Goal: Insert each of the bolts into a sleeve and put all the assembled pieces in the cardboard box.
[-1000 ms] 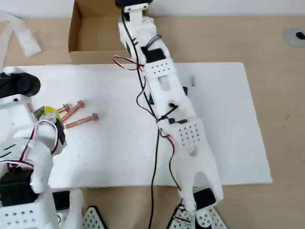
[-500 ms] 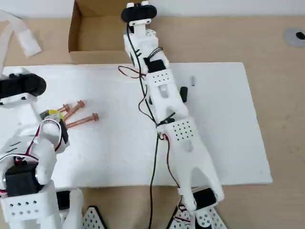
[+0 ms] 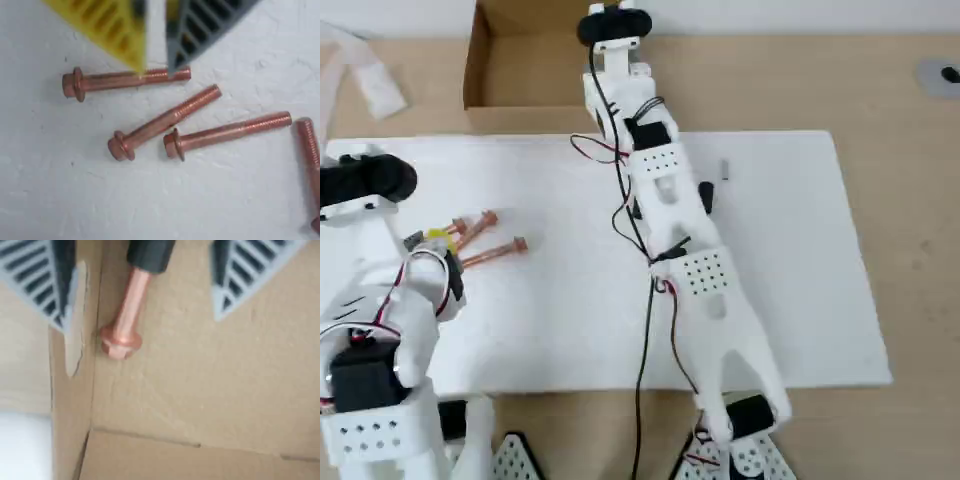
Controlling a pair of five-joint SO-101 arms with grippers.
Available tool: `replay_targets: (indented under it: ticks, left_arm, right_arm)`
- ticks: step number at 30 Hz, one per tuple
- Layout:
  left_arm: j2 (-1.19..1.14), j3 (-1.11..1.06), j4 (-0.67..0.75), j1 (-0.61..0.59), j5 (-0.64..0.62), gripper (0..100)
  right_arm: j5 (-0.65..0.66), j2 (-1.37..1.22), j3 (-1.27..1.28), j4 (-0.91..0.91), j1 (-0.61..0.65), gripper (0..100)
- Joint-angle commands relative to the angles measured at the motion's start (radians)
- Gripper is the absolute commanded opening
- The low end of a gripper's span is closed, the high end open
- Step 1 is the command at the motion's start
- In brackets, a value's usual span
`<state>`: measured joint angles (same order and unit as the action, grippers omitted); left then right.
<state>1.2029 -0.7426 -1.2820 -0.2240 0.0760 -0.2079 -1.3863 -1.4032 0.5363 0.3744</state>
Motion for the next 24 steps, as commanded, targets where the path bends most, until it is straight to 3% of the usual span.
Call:
replay_targets:
  ticks: [1,7,13,24]
  left_arm:
    - [0.001,0.011,0.048,-0.08,0.003,11]
    - [-0.09,0.018,0.089,-0.259,0.008,11]
    - [-0.452,0.169,0.055,-0.356,0.008,11]
    - [-1.024,0.589,0.049,-0.39,0.009,11]
  right_arm:
    - [-0.002,0.036,-0.128,0.064,-0.019,21.9]
    - [-0.002,0.071,-0.263,0.319,-0.005,21.7]
    - [-0.002,0.22,-0.265,0.56,0.018,21.7]
    - [0.055,0.435,-0.263,1.007,0.054,21.7]
